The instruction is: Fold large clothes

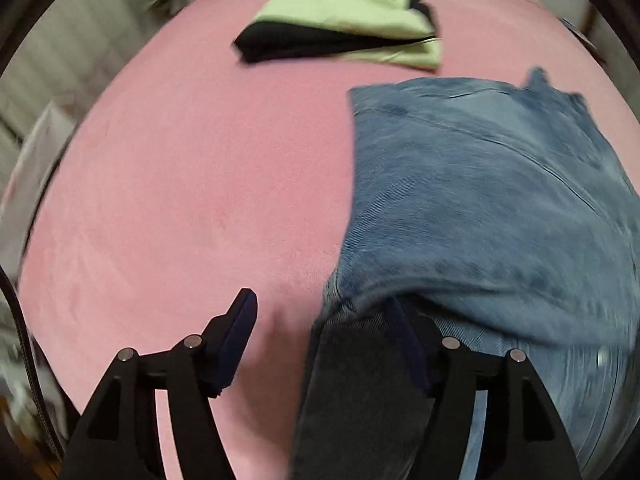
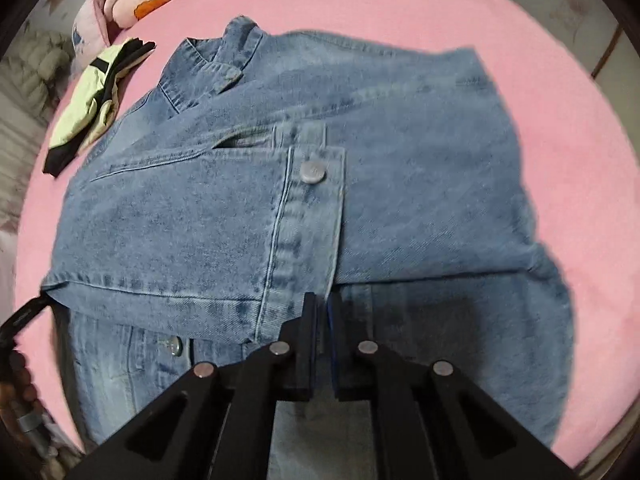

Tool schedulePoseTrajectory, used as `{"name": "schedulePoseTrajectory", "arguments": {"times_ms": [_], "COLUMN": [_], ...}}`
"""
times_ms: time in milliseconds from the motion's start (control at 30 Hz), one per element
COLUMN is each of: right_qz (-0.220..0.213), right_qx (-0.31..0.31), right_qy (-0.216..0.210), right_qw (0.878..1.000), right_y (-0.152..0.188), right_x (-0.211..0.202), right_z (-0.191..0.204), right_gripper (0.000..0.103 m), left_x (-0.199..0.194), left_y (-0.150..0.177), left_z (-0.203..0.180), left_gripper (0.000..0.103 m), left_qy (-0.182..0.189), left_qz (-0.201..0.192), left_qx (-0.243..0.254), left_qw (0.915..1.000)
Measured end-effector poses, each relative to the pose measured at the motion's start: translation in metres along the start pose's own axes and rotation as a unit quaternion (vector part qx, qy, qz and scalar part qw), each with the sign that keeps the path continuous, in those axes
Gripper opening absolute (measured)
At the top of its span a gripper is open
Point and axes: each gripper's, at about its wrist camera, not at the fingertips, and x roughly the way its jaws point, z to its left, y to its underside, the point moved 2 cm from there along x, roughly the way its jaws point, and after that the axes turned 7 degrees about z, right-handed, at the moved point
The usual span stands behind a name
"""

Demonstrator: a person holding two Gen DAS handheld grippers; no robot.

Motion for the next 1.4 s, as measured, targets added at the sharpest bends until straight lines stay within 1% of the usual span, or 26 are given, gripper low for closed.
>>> {"name": "schedulePoseTrajectory", "arguments": {"times_ms": [33,100,167,233,333,367,433,467,500,567,600,667,767,800,833,867,900,933,1000,1067,1100,1167,1233,1300,1400], "right_qz": [-0.010,-0.033,-0.050,-0.059,-0.062,-0.065,-0.076,-0.075,-0.072,-0.066,-0.063,-0.060,-0.073,-0.073,-0.069,-0.066,-0.064,-0.061,-0.056,-0.045,-0.041,-0.033,-0.023,-0.019,-0.018], "right_qx": [-0.005,-0.015,-0.033,-0.054,-0.087,-0.098,-0.124,-0.134,-0.146,-0.159,-0.165,-0.167,-0.138,-0.125,-0.110,-0.102,-0.093,-0.088,-0.081,-0.075,-0.069,-0.060,-0.049,-0.039,-0.036], "right_qy": [0.000,-0.007,-0.017,-0.037,-0.062,-0.068,-0.078,-0.074,-0.076,-0.069,-0.059,-0.026,0.013,0.024,0.017,-0.003,-0.025,-0.042,-0.029,-0.039,-0.041,-0.032,-0.043,-0.055,-0.060], "right_qw": [1.000,0.999,0.998,0.996,0.992,0.991,0.986,0.985,0.984,0.983,0.983,0.984,0.988,0.989,0.991,0.993,0.993,0.993,0.995,0.995,0.996,0.997,0.998,0.997,0.997], "right_y": [0.000,-0.002,-0.008,-0.017,-0.032,-0.036,-0.044,-0.047,-0.051,-0.056,-0.059,-0.063,-0.070,-0.072,-0.072,-0.072,-0.071,-0.070,-0.068,-0.066,-0.065,-0.064,-0.062,-0.061,-0.058], "right_x": [-0.008,-0.022,-0.030,-0.032,-0.023,-0.020,-0.010,-0.004,0.006,0.024,0.032,0.047,0.053,0.053,0.053,0.052,0.050,0.049,0.044,0.039,0.036,0.033,0.027,0.016,-0.004], "right_z": [0.000,0.005,0.022,0.044,0.081,0.094,0.118,0.126,0.136,0.144,0.143,0.133,0.096,0.081,0.061,0.048,0.036,0.028,0.020,0.018,0.017,0.016,0.015,0.014,0.013], "right_gripper": [0.005,0.005,0.005,0.005,0.005,0.006,0.006,0.006,0.006,0.006,0.006,0.006,0.005,0.005,0.002,0.000,0.000,0.000,0.000,0.000,0.003,0.004,0.004,0.004,0.004], "left_x": [-0.010,-0.029,-0.038,-0.038,-0.024,-0.016,-0.002,0.006,0.017,0.036,0.046,0.055,0.058,0.060,0.063,0.066,0.068,0.070,0.068,0.064,0.060,0.054,0.043,0.029,0.002], "left_y": [0.001,-0.003,-0.011,-0.026,-0.050,-0.059,-0.074,-0.078,-0.083,-0.084,-0.085,-0.084,-0.082,-0.082,-0.083,-0.084,-0.085,-0.086,-0.086,-0.087,-0.086,-0.087,-0.084,-0.081,-0.074], "left_z": [-0.001,-0.005,-0.014,-0.029,-0.061,-0.073,-0.093,-0.100,-0.107,-0.111,-0.111,-0.106,-0.099,-0.095,-0.090,-0.084,-0.078,-0.073,-0.069,-0.070,-0.071,-0.073,-0.076,-0.079,-0.086], "left_gripper": [0.066,0.066,0.066,0.066,0.066,0.066,0.066,0.066,0.066,0.066,0.067,0.068,0.068,0.074,0.079,0.087,0.088,0.088,0.088,0.088,0.088,0.088,0.089,0.090,0.090], "left_qy": [-0.001,0.009,0.029,0.060,0.094,0.098,0.096,0.090,0.079,0.065,0.059,0.060,0.048,0.043,0.037,0.031,0.028,0.036,0.039,0.026,0.023,0.029,0.038,0.044,0.054], "left_qz": [-0.012,-0.042,-0.057,-0.064,-0.057,-0.058,-0.062,-0.065,-0.062,-0.051,-0.045,-0.056,-0.073,-0.075,-0.075,-0.074,-0.072,-0.067,-0.060,-0.054,-0.051,-0.038,-0.028,-0.026,-0.032], "left_qx": [0.011,0.021,0.019,0.012,0.005,0.005,0.008,0.011,0.013,0.013,0.013,0.015,0.028,0.029,0.025,0.019,0.010,0.002,0.000,0.006,0.007,0.009,0.011,0.016,0.026], "left_qw": [0.9999,0.9989,0.9978,0.9960,0.9939,0.9935,0.9934,0.9938,0.9949,0.9965,0.9971,0.9966,0.9958,0.9959,0.9962,0.9966,0.9969,0.9971,0.9975,0.9982,0.9984,0.9988,0.9988,0.9985,0.9977]}}
